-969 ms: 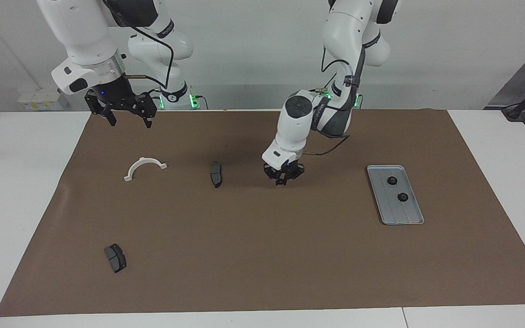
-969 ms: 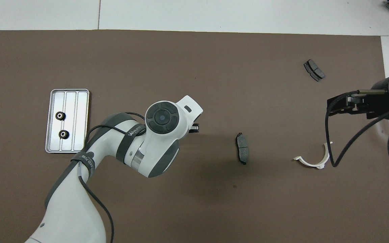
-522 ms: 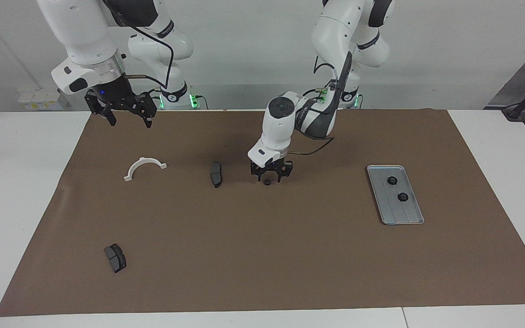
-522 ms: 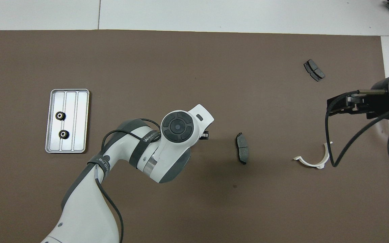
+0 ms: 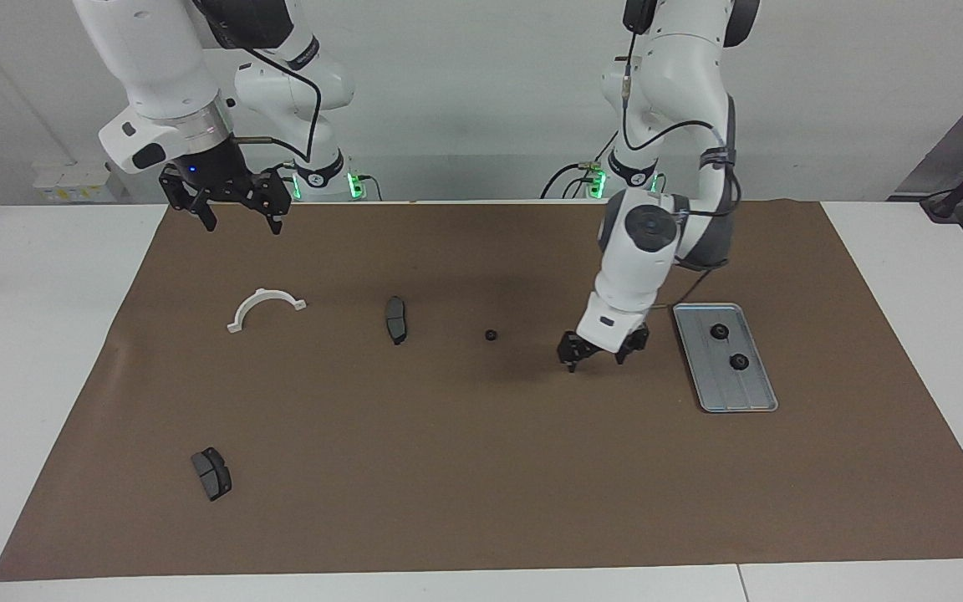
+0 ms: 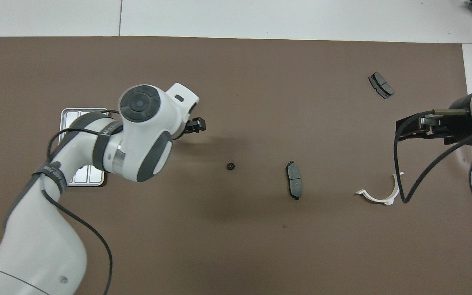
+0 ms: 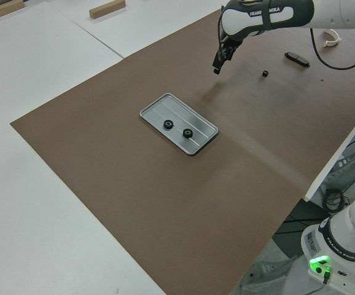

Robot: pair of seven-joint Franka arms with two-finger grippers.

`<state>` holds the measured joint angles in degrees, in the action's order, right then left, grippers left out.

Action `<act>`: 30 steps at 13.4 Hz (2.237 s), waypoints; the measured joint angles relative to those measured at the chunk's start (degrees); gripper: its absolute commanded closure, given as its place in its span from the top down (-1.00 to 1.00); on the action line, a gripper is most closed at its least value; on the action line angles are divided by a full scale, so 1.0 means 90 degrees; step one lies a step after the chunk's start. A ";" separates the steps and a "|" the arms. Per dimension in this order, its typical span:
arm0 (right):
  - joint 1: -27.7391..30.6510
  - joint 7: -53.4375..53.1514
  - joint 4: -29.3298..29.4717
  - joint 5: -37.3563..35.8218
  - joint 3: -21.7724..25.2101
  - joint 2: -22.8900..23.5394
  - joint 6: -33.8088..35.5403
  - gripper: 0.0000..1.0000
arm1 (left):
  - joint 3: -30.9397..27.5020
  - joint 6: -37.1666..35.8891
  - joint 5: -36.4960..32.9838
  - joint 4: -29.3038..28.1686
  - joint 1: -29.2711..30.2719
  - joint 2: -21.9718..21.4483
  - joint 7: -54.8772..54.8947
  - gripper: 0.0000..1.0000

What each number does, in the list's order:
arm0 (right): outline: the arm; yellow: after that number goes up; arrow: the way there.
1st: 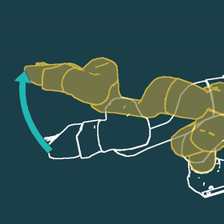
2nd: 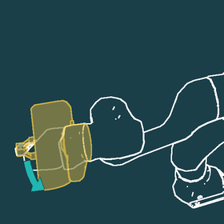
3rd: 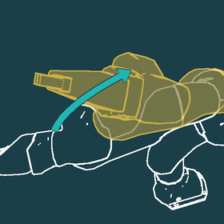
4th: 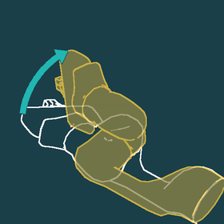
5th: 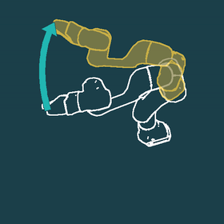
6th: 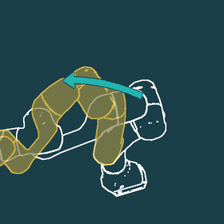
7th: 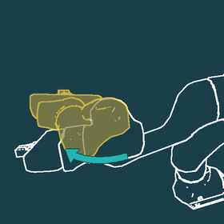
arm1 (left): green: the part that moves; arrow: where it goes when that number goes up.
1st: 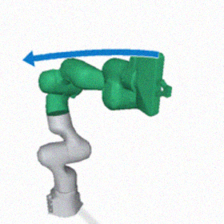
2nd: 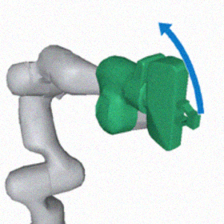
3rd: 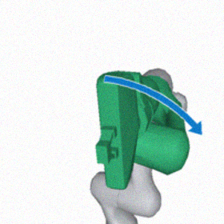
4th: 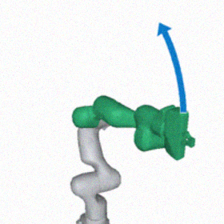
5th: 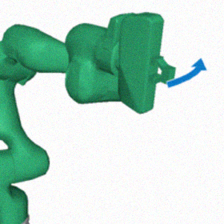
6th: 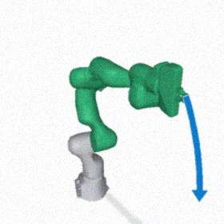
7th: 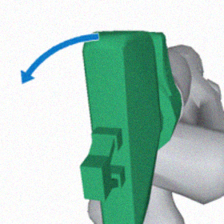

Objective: Place bearing gear from tray to pile
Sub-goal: 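Return the left gripper to the tray while the right gripper reaches the gear, then grasp the center gear with the right gripper while the left gripper grasps another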

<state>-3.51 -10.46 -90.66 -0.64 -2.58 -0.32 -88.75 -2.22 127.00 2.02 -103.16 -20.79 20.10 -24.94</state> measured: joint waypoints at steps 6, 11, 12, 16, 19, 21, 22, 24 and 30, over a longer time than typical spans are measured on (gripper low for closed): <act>-0.0810 -0.0204 -0.1011 0.0079 -0.0043 -0.0211 -0.1216 1.00 | -0.0005 -0.0278 0.0000 -0.0253 0.1861 -0.0254 0.2342 1.00; -0.1685 -0.1128 -0.1492 0.0080 -0.0061 0.0242 -0.2280 1.00 | 0.0008 0.0684 0.0000 -0.1141 0.2449 -0.0341 0.3272 0.90; -0.1869 -0.1383 -0.1509 0.0079 -0.0062 0.0466 -0.2528 1.00 | 0.0008 0.0724 0.0000 -0.1195 0.2455 -0.0342 0.3293 0.80; -0.2358 -0.2153 -0.1517 0.0075 -0.0057 0.1318 -0.3545 1.00 | 0.0018 0.0874 0.0000 -0.1257 0.2455 -0.0339 0.3308 0.51; -0.2719 -0.2692 -0.1514 0.0063 -0.0056 0.1800 -0.4149 1.00 | 0.0020 0.1180 0.0000 -0.1461 0.2455 -0.0315 0.3318 0.43; -0.2924 -0.3007 -0.1483 0.0019 -0.0052 0.2069 -0.4399 1.00 | 0.0020 0.1251 0.0000 -0.1568 0.2455 -0.0314 0.3386 0.40; -0.3053 -0.3257 -0.1416 -0.0129 -0.0052 0.2233 -0.4460 1.00 | 0.0019 0.1277 0.0000 -0.1595 0.2458 -0.0314 0.3427 0.36; -0.3273 -0.3953 -0.1203 -0.0580 -0.0054 0.2618 -0.4566 1.00 | 0.0020 0.1283 0.0004 -0.1614 0.2486 -0.0315 0.3479 0.20; -0.3523 -0.4581 -0.1050 -0.0657 -0.0054 0.3146 -0.4972 0.60 | 0.0055 0.1278 0.0016 -0.1651 0.2502 -0.0385 0.3497 -0.38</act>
<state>-35.22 -51.69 -100.12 -6.55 -3.07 27.99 -133.50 -1.72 138.50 2.16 -118.02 1.73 16.64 6.53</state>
